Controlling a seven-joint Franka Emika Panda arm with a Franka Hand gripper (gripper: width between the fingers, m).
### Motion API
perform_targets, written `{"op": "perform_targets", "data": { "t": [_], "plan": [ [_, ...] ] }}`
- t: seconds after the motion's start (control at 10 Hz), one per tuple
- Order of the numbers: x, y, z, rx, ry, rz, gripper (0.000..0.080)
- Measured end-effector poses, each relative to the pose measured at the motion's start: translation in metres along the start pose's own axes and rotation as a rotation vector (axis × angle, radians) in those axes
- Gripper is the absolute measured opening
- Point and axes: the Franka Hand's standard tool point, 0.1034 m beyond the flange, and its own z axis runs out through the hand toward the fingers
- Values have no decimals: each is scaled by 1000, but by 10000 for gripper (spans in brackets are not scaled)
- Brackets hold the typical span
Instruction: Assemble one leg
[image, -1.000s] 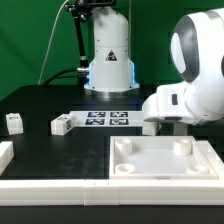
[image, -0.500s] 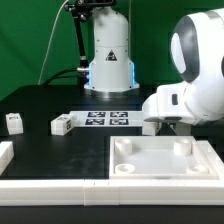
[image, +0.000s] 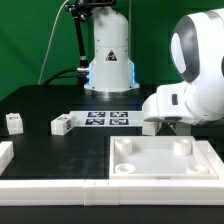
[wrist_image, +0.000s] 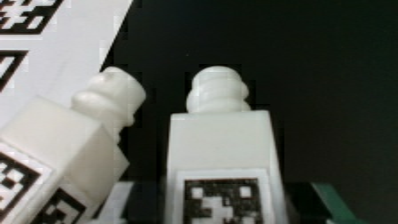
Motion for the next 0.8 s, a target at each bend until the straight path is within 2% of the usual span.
{"op": "perform_targets", "data": {
  "t": [0.2, 0.5, 0.6, 0.7, 0.8],
  "plan": [
    [-10, 4, -26, -11, 12, -38, 284],
    [-17, 8, -53, -6, 44, -56, 284],
    [-10, 6, -53, 2, 92, -57, 284],
    [-4, 3, -57, 17, 212, -57, 284],
    [-8, 4, -56, 21, 274, -56, 284]
  ]
}}
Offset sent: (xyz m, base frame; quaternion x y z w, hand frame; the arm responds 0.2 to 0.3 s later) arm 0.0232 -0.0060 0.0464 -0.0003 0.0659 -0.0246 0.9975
